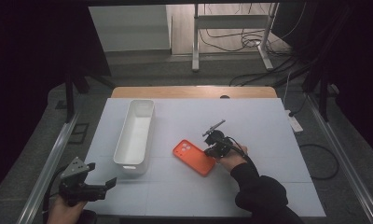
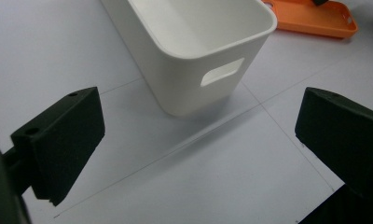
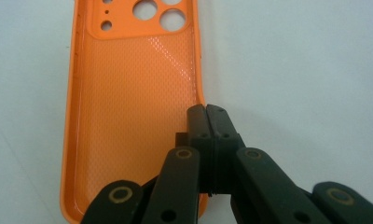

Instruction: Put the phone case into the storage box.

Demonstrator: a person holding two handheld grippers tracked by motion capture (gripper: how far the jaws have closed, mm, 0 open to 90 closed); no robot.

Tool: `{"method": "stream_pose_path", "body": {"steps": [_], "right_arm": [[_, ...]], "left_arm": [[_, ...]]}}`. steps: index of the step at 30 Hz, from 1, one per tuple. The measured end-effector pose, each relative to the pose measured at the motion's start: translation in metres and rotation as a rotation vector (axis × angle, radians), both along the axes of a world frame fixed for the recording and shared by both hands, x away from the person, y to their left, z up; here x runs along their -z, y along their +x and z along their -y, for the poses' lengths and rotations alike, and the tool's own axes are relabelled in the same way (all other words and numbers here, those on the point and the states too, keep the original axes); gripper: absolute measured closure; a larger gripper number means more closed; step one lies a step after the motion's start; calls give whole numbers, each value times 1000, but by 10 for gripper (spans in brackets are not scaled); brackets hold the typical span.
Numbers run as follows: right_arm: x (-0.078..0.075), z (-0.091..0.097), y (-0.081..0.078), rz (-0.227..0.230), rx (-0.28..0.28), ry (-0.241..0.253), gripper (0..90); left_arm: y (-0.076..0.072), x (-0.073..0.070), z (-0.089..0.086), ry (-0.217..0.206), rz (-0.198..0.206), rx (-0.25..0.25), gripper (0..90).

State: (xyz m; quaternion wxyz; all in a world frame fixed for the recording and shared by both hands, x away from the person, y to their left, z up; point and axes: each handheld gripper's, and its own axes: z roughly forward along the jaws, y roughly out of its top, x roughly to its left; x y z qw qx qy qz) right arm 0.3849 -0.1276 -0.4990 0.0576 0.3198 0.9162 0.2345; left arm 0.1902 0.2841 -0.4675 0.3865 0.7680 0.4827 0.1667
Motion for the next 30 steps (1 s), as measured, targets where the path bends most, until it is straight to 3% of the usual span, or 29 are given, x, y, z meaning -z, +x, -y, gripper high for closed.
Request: {"method": "stream_pose_path", "body": {"steps": [16,26,30], "right_arm": [[-27,14,-16,71,19,92,892],[-40,27,-24,120,50,143,892],[-49,32,-31,142,58,170,892]], "left_arm": [[0,0,6,49,-2,12,23],[1,0,6,46,-10,17,33],[2,0,3,20,-14,-1,26]]}}
